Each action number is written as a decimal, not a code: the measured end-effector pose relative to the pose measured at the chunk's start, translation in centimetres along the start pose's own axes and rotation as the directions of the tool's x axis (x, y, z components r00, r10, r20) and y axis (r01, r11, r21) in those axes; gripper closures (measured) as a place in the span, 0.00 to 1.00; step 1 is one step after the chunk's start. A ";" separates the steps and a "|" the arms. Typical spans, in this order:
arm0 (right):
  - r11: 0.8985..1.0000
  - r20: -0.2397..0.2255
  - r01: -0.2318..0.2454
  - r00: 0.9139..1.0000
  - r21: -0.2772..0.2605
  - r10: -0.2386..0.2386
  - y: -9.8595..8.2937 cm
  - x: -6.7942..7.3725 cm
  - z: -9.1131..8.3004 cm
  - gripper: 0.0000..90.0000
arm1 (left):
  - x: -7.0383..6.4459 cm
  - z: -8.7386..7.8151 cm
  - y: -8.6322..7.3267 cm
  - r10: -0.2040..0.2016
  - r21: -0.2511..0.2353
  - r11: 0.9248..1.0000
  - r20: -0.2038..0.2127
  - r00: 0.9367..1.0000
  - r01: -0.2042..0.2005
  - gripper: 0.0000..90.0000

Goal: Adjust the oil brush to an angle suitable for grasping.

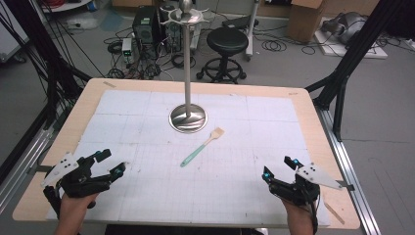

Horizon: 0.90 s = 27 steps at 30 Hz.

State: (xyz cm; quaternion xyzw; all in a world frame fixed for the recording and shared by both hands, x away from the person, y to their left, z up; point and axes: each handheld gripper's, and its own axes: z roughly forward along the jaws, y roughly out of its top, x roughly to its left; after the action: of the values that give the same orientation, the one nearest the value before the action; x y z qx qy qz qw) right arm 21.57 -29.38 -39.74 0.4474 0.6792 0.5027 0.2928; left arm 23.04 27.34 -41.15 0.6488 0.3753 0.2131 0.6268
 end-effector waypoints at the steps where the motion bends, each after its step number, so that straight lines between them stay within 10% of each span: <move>1: 1.000 -0.006 -0.004 1.000 0.003 0.004 0.0 0.0 0.1 0.21 | 0.0 0.0 0.0 0.000 0.000 1.000 0.000 1.000 0.000 0.23; 16: 0.998 -0.116 -0.001 0.993 0.064 0.009 1.0 1.0 4.9 0.31 | 0.0 0.3 -0.3 0.008 0.038 0.999 0.014 1.000 -0.008 0.23; 27: 0.994 -0.250 0.048 0.968 0.098 -0.022 3.4 3.1 12.0 1.00 | 0.3 0.3 -0.4 -0.002 0.045 0.999 0.015 1.000 0.001 0.24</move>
State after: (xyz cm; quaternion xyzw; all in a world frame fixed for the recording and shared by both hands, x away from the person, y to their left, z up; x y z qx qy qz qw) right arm 31.48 -21.22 -40.27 0.3832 0.7434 0.5138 0.1909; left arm 23.33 27.33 -41.64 0.6641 0.3757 0.1992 0.6149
